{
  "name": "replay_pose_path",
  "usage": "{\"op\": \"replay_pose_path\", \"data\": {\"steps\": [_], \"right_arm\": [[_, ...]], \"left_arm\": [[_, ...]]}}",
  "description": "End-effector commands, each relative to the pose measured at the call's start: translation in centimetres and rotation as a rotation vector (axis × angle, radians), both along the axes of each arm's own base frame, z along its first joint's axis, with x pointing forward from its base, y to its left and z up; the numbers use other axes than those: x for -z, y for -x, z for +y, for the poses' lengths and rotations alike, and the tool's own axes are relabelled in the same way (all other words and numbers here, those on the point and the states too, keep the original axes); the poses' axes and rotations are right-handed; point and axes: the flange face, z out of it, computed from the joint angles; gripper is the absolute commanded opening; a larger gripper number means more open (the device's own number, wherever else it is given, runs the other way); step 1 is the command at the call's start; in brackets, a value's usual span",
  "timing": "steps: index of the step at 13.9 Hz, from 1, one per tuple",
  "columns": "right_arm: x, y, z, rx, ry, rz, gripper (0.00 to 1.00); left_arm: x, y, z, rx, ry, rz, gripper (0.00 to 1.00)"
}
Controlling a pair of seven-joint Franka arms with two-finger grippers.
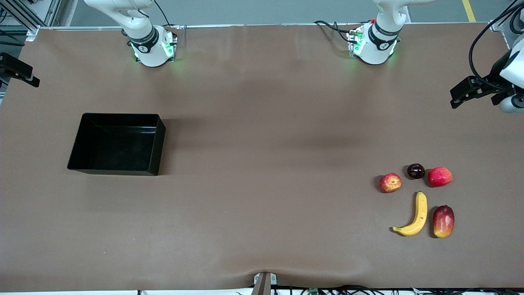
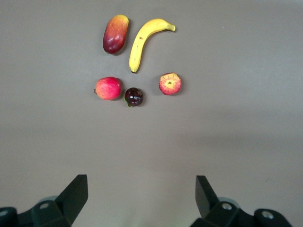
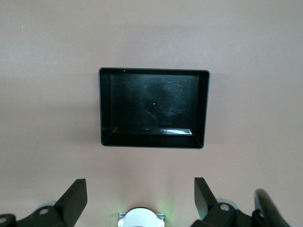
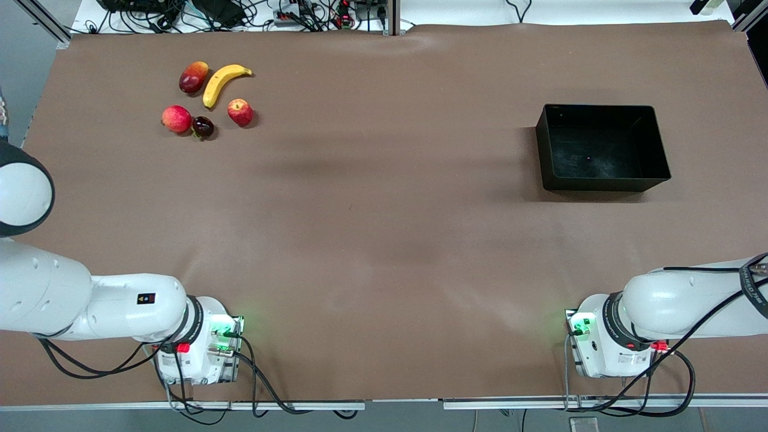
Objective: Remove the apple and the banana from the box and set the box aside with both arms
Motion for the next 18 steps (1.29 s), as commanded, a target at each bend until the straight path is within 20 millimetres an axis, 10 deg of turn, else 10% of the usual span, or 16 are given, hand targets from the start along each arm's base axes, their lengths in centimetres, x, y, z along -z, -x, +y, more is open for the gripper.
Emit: {"op": "replay_pose_path", "data": {"steps": [1,18], "right_arm": [[-0.2,0.3,-0.2,-0.005,0.005,-0.012,1.0],[-0.2,0.4,-1.5,0.026,0.023,-0.01,1.0]], "left_arm": [[-0.6,0.4,0.0,0.01,0.006,-0.007,1.0],[-0.5,0.3,-0.2,0.012,0.009,-0.006,1.0]]}}
